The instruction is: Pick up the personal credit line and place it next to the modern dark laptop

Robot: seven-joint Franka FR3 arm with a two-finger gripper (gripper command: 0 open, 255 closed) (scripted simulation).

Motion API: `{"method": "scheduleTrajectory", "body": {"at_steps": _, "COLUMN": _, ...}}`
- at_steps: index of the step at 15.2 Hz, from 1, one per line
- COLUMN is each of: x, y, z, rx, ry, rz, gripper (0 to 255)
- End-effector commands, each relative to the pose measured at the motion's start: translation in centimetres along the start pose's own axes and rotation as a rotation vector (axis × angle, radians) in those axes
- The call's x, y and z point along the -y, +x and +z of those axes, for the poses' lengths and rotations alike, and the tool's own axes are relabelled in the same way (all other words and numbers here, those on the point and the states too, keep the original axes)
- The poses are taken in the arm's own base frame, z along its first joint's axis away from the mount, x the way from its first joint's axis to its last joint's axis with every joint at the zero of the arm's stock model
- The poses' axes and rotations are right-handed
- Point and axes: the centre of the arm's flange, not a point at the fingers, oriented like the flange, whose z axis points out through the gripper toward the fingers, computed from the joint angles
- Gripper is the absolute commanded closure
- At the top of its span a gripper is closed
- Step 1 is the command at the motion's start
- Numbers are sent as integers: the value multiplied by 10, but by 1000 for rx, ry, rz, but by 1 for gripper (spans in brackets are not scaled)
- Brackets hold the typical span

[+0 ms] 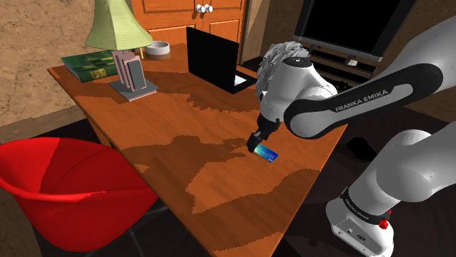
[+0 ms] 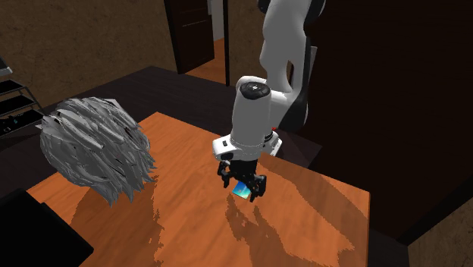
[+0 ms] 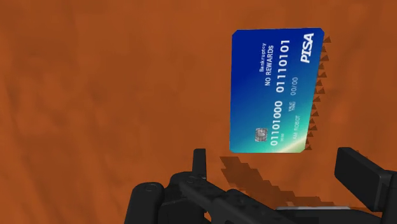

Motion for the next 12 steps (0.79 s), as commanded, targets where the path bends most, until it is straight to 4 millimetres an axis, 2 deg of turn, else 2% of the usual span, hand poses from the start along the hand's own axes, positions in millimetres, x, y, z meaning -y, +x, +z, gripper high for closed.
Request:
{"method": "scheduleTrajectory", "body": {"at_steps": 1, "x": 0, "y": 0, "z": 4, "rx": -1, "ry": 0, "rz": 0, "gripper": 0}}
{"method": "scheduleTrajectory", "body": {"at_steps": 8, "x": 0, "y": 0, "z": 4, "rx": -1, "ry": 0, "rz": 0, "gripper": 0}}
{"method": "scheduleTrajectory", "body": {"at_steps": 9, "x": 0, "y": 0, "z": 4, "rx": -1, "ry": 0, "rz": 0, "gripper": 255}}
{"method": "scheduleTrajectory", "body": {"at_steps": 12, "x": 0, "y": 0, "z": 4, "rx": -1, "ry": 0, "rz": 0, "gripper": 255}}
